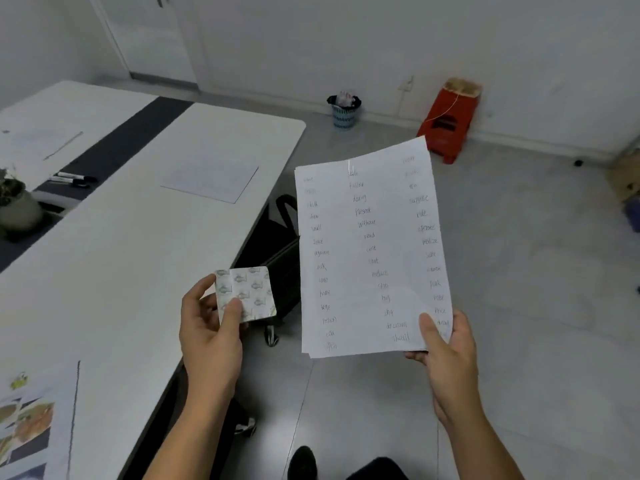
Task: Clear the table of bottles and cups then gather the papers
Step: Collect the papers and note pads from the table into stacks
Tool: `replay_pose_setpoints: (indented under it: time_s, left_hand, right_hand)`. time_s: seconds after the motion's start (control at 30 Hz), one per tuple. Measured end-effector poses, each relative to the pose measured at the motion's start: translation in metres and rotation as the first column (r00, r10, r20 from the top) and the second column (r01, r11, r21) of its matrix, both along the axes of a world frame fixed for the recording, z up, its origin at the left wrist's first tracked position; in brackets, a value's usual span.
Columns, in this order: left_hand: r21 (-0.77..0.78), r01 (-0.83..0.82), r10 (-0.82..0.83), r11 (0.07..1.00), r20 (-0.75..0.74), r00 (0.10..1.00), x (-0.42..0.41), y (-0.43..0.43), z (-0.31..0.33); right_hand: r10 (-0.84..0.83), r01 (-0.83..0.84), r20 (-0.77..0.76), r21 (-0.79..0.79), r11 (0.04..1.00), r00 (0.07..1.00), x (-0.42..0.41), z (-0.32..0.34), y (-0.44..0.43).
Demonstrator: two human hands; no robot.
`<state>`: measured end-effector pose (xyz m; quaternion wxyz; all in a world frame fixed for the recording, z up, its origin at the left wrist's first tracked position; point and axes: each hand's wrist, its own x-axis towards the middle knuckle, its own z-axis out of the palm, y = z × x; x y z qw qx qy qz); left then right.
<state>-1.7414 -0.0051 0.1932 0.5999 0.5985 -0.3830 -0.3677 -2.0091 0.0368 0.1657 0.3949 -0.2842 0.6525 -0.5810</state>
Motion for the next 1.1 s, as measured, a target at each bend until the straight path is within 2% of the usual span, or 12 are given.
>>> replay_pose_setpoints:
  time_s: [0.2, 0.33, 0.47, 0.7, 0.9, 1.1]
  left_hand:
    - [0.027, 0.126, -0.127, 0.992, 0.046, 0.991, -0.077, -0.145, -0.016]
    - [0.069, 0.129, -0.132, 0.989, 0.046, 0.99, -0.139, -0.249, -0.038]
    - [0.068, 0.105, -0.109, 0.992, 0.053, 0.993, -0.198, -0.363, -0.029]
    - [0.028, -0.05, 0.049, 0.998, 0.026, 0.998, -0.257, -0.523, -0.009]
    - [0.038, -0.213, 0.214, 0.976, -0.04, 0.976, -0.281, -0.662, -0.043]
    - [0.062, -0.288, 0.29, 0.956, -0.034, 0.956, -0.289, -0.802, -0.041]
  right_hand:
    - [-0.12, 0.12, 0.01, -0.012, 0.993, 0.993, -0.065, -0.02, -0.114]
    - [-0.123, 0.123, 0.05, 0.002, 0.992, 0.991, -0.122, -0.044, -0.214]
    - [-0.081, 0.08, 0.049, 0.019, 0.997, 0.996, -0.186, -0.042, -0.334]
    - [0.098, -0.098, -0.02, 0.019, 0.995, 0.995, -0.26, -0.001, -0.549]
    - [0.243, -0.241, -0.072, 0.044, 0.97, 0.967, -0.279, -0.018, -0.719]
    - [0.319, -0.313, -0.107, 0.071, 0.947, 0.942, -0.293, -0.01, -0.861]
